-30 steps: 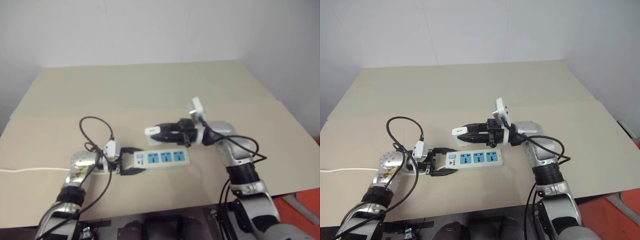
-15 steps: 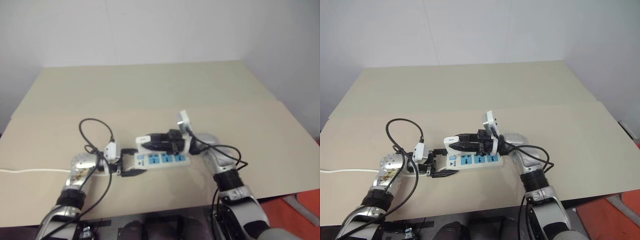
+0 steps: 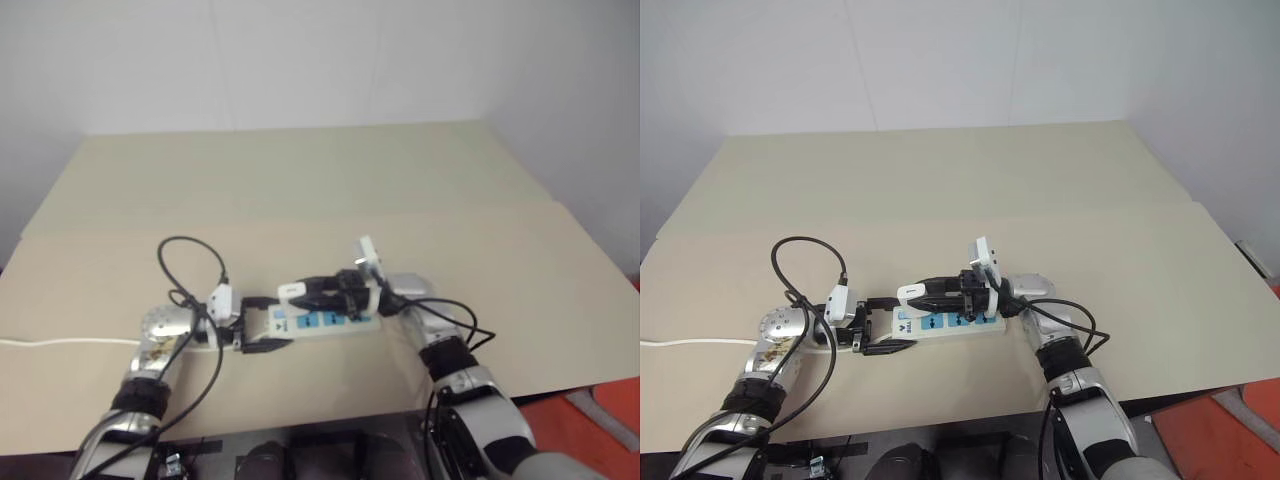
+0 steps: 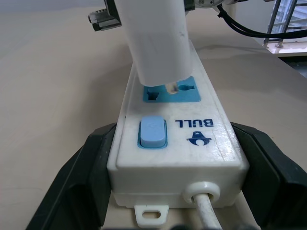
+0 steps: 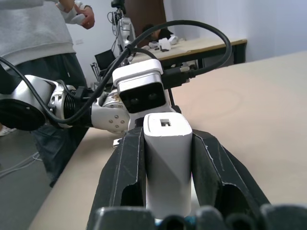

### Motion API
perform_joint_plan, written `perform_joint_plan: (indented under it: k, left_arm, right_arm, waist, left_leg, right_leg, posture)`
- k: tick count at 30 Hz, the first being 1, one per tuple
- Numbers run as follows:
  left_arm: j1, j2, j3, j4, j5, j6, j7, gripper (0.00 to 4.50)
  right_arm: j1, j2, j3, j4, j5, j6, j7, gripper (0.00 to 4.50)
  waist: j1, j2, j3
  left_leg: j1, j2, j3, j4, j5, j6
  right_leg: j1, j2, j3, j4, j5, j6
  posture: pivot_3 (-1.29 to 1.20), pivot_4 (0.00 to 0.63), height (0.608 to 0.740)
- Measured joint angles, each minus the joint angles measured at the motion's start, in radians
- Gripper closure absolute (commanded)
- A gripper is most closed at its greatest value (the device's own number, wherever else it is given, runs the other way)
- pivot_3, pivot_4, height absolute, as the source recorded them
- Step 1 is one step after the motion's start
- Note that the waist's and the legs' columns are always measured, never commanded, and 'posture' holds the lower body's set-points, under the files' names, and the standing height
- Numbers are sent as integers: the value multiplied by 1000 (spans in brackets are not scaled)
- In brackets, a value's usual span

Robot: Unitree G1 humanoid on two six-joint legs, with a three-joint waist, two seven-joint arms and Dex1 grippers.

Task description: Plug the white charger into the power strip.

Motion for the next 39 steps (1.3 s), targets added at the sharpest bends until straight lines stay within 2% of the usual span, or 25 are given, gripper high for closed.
perform_joint_plan:
  k: [17,39]
  left_arm:
    - [0,3,-3,0,0,1,5,1237]
    - [9,5,-8,2,5,8,20,1237]
  right_arm:
    - [-64,1,-45,201,-19,-122,54,3393]
    - [-26,8,-53,235,-59,-212,54,3393]
  waist:
    - [-2,0,0]
    - [-2,-1,-3]
  left_leg:
    - [1,0,0,0,0,0]
    - [15,1,-6,-3,-1,1]
  right_leg:
    - [1,0,0,0,0,0]
    - [13,0,1,-1,-1,-1]
  posture:
    - [0,150,740]
    - [0,150,740]
